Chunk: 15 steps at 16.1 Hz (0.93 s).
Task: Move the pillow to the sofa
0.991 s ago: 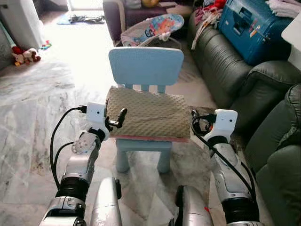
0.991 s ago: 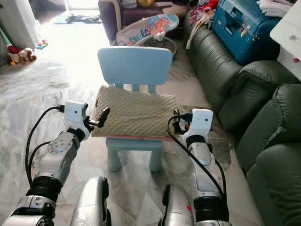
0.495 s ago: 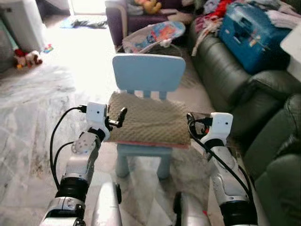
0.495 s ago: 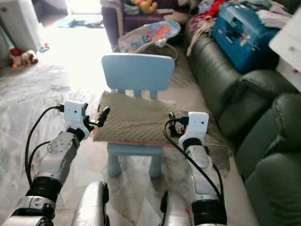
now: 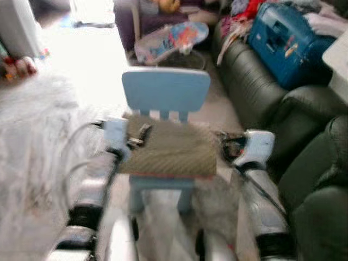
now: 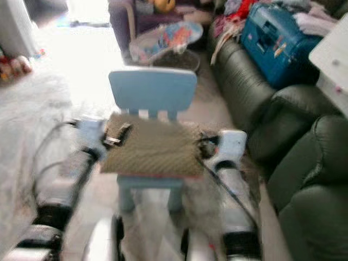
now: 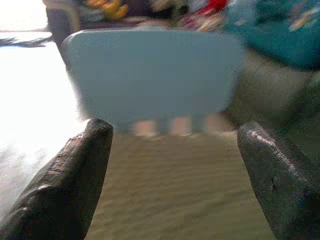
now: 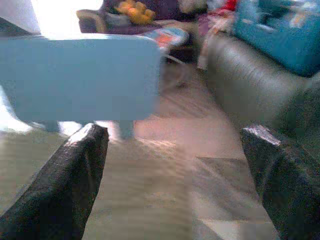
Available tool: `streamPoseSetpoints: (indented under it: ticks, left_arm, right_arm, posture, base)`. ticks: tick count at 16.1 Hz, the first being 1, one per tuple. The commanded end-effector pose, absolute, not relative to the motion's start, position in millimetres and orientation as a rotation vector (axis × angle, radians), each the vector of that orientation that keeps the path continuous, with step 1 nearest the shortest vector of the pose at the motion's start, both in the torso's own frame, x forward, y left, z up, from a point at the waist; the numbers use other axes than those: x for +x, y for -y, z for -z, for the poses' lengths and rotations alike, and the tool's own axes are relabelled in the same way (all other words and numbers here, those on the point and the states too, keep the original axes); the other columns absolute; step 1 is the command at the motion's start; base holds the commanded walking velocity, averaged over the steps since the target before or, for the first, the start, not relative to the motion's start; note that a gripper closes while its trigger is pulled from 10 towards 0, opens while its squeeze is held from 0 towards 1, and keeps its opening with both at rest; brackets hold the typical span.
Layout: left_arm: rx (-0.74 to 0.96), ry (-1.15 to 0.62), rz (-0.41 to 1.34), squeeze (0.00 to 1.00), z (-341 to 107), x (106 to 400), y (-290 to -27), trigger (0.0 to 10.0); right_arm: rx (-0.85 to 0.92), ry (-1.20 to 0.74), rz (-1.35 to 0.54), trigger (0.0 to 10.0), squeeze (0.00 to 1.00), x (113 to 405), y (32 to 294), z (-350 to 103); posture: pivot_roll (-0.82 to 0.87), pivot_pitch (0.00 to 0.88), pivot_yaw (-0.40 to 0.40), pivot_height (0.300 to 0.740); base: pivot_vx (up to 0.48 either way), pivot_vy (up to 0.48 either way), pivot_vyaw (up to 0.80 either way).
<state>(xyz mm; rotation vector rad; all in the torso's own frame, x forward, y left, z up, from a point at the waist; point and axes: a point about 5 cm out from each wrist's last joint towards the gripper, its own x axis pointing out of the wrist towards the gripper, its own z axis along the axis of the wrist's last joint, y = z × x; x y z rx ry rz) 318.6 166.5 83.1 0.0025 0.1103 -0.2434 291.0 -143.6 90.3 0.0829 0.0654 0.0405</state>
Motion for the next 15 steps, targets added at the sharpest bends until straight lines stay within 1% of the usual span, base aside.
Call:
streamPoseSetpoints:
  ticks: [1,7,11,14,15]
  left_arm:
    - [-0.009,-0.086,0.277,0.00,-89.3,322.3,-152.7,10.0]
    - [-0.011,-0.086,0.272,0.00,-89.8,322.8,-153.2,10.0]
    - [-0.010,-0.089,0.274,0.00,-88.9,322.1,-152.7,10.0]
    - [-0.018,-0.094,0.264,0.00,-89.0,322.3,-154.6,10.0]
    - [-0.024,-0.093,0.259,0.00,-89.1,322.3,-154.8,10.0]
  right_arm:
    - [0.060,-0.068,-0.006,10.0,0.00,289.3,157.4,-89.8]
    - [0.061,-0.070,-0.022,10.0,0.00,288.9,155.4,-89.8]
    - [0.066,-0.073,-0.028,10.0,0.00,288.7,155.8,-89.9]
    - [0.059,-0.070,-0.037,10.0,0.00,288.1,156.3,-89.8]
    - [0.057,-0.069,-0.041,10.0,0.00,287.8,155.6,-90.0]
  posture:
    - [-0.02,0.000,-0.032,0.624]
    - [-0.02,0.000,-0.033,0.624]
    - [-0.02,0.000,-0.032,0.624]
    - [-0.02,0.000,-0.031,0.624]
    - [-0.02,0.000,-0.031,0.624]
  base:
    - [0.375,0.000,0.00]
    - [0.383,0.000,0.00]
    - [0.271,0.000,0.00]
    - [0.300,0.374,0.00]
    - [0.000,0.386,0.58]
